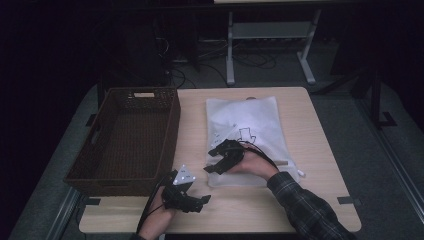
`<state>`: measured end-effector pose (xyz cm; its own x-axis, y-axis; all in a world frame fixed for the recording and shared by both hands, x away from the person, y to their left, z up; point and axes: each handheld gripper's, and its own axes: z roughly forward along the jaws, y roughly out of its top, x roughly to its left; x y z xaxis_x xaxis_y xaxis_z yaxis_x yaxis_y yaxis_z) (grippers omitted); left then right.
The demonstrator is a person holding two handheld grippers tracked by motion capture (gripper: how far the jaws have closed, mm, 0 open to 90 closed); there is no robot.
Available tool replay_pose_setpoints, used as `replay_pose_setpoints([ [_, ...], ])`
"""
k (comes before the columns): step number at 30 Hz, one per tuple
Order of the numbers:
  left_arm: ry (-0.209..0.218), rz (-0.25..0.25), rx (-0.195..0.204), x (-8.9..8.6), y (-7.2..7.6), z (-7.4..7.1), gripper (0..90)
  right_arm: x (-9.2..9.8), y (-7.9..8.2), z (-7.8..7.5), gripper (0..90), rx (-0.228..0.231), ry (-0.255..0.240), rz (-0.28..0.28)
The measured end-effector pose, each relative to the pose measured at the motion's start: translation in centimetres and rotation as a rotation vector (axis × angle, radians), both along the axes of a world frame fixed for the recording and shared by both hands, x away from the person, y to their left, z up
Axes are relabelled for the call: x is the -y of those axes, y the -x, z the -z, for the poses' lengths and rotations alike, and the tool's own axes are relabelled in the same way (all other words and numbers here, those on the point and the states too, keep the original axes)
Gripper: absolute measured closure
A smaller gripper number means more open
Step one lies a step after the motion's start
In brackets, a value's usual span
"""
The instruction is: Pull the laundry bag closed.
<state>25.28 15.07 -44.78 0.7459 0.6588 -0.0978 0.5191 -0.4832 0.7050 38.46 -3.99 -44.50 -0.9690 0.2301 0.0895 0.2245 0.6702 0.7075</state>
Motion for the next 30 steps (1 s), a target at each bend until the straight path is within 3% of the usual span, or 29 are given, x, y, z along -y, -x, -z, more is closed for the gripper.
replay_pose_setpoints([
  [1,0.000,0.000,0.000,0.0,0.0,0.0,17.4,0.0,0.0,0.0,36.7,0.000,0.000,0.000],
  [3,-0.004,0.002,0.003,0.0,0.0,0.0,17.4,-0.4,-0.1,0.5,49.1,0.017,0.012,-0.006],
  [6,-0.002,0.003,0.002,0.1,0.0,0.1,17.4,-0.5,-0.3,0.7,58.4,0.032,0.011,-0.004],
  [17,0.001,-0.001,-0.008,0.0,-0.2,0.2,17.4,-0.7,-0.5,0.9,79.6,0.019,0.001,-0.028],
  [30,0.009,-0.003,-0.016,0.0,-0.2,0.2,17.4,0.4,-0.3,-0.2,79.8,0.021,-0.038,-0.011],
])
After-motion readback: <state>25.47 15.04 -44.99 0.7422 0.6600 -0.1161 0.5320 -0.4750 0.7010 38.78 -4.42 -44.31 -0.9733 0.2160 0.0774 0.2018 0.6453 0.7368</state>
